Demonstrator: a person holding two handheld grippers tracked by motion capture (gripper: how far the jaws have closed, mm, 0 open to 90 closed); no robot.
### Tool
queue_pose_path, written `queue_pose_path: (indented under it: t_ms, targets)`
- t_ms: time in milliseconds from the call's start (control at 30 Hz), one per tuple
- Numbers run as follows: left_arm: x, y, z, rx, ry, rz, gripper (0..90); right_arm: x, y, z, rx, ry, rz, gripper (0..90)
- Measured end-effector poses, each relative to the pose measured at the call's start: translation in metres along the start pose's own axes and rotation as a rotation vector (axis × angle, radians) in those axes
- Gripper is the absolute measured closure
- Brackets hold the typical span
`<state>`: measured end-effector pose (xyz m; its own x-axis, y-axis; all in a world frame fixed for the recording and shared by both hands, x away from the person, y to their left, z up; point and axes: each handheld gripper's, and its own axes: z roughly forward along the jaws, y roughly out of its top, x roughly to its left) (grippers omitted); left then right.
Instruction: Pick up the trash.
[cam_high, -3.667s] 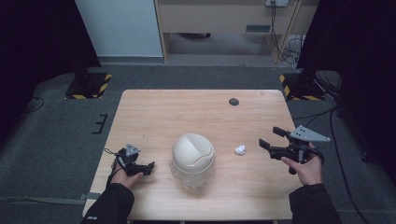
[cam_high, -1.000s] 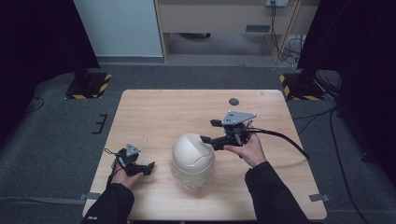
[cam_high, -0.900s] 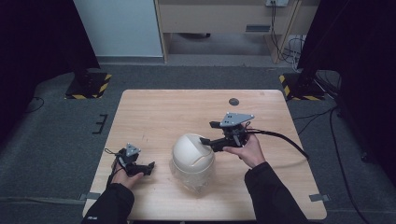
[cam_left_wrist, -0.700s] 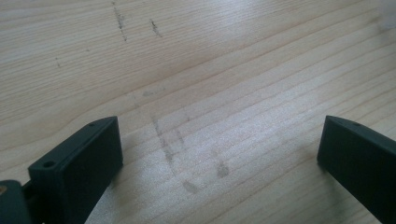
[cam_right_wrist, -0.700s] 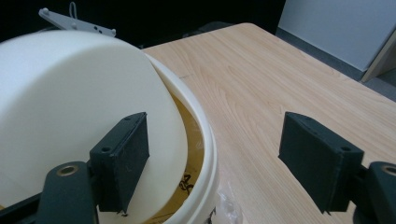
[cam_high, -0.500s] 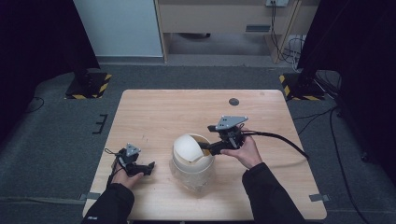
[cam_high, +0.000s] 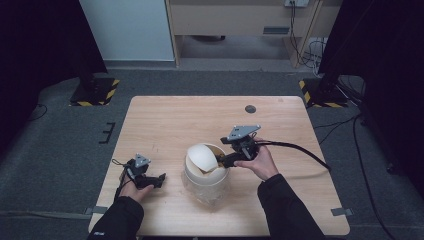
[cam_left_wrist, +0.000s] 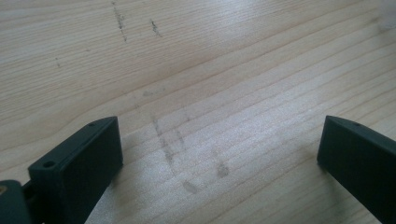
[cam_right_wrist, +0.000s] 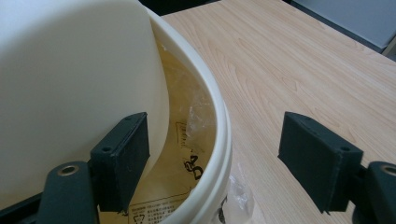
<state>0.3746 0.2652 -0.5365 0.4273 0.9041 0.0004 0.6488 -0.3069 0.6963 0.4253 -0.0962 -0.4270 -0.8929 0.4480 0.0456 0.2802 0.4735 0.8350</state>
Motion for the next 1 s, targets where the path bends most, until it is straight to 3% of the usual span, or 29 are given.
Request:
queue_pose_path:
  t_ms: [367, 533, 867, 1000]
  targets:
    - [0.000, 0.000, 0.000, 0.000, 0.002, -0.001, 0.0, -0.001, 0.000, 0.003, 0.018, 0.018, 0.017, 24.3]
    - [0.000, 0.000, 0.000, 0.000, 0.002, -0.001, 0.0, -0.002, 0.002, -0.003, -0.001, -0.004, 0.014, 25.7]
    - [0.000, 0.000, 0.000, -0.001, 0.002, -0.001, 0.0, -0.013, 0.012, -0.042, -0.084, -0.067, 0.033, 24.7]
    - [0.000, 0.000, 0.000, 0.000, 0.002, -0.001, 0.0, -0.027, 0.000, -0.071, -0.149, -0.140, 0.077, 23.6]
